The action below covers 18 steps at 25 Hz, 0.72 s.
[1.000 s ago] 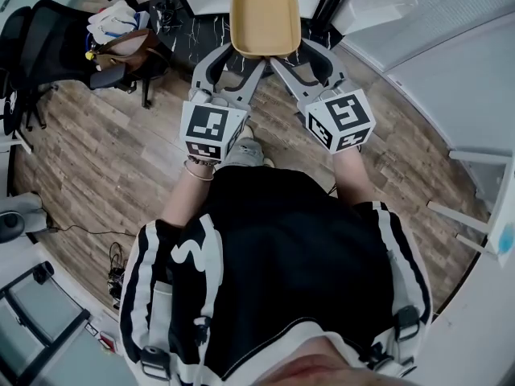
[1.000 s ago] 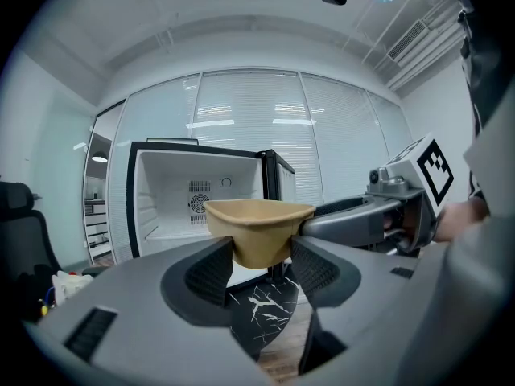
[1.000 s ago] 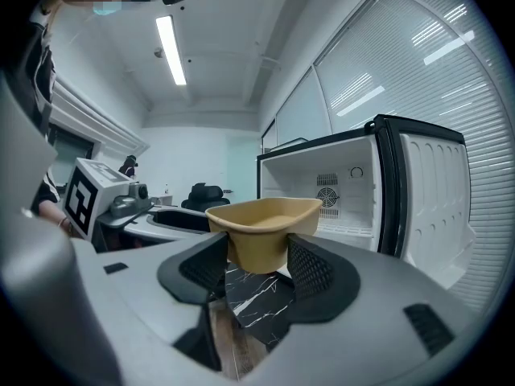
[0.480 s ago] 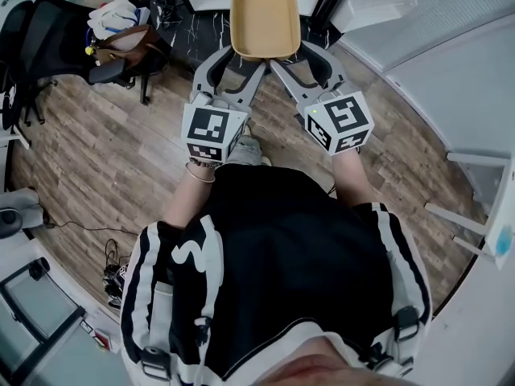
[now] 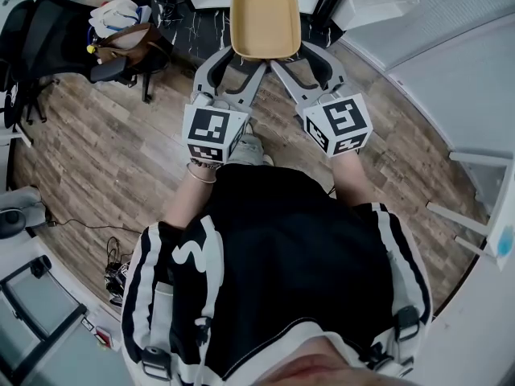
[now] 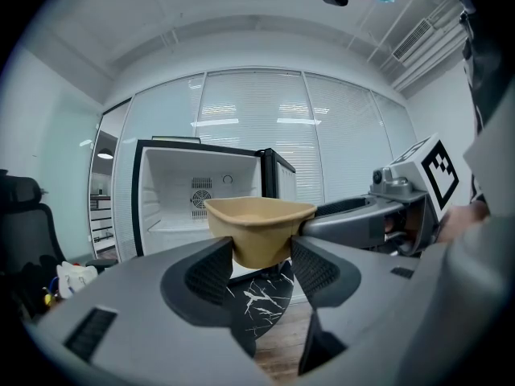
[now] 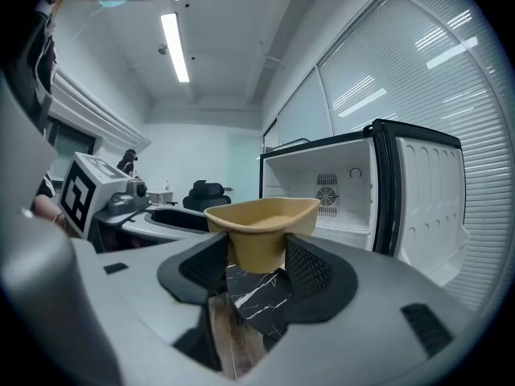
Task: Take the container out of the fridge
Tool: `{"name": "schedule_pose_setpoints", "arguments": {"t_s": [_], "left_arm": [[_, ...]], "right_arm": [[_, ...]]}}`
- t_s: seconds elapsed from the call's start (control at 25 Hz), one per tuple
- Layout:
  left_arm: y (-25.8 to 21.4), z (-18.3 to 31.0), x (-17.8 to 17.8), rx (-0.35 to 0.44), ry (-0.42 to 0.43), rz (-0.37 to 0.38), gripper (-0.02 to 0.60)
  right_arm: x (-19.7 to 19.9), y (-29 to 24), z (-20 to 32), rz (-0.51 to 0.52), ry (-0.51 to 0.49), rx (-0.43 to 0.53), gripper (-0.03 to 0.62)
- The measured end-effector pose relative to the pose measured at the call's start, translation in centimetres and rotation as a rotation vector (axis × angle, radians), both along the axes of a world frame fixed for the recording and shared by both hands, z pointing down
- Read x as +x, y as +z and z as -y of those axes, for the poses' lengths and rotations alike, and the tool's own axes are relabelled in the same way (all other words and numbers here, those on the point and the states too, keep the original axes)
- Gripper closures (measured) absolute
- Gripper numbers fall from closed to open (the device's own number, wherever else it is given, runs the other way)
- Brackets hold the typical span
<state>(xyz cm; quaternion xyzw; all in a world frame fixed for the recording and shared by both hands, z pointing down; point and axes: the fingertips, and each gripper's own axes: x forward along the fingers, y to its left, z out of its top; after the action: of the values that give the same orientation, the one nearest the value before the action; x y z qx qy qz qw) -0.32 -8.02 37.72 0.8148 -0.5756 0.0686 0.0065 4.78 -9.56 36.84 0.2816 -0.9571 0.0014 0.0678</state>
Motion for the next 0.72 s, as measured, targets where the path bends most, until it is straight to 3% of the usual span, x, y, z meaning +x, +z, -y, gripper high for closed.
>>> {"name": "schedule_pose_setpoints", "arguments": {"t_s": [0.72], "left_arm": [[-0.12, -0.38, 0.19, 0.008, 0.001, 0.003, 0.353]], "right_arm": [[0.23, -0.17, -0.37, 0.013, 0.004, 0.004, 0.367]]}}
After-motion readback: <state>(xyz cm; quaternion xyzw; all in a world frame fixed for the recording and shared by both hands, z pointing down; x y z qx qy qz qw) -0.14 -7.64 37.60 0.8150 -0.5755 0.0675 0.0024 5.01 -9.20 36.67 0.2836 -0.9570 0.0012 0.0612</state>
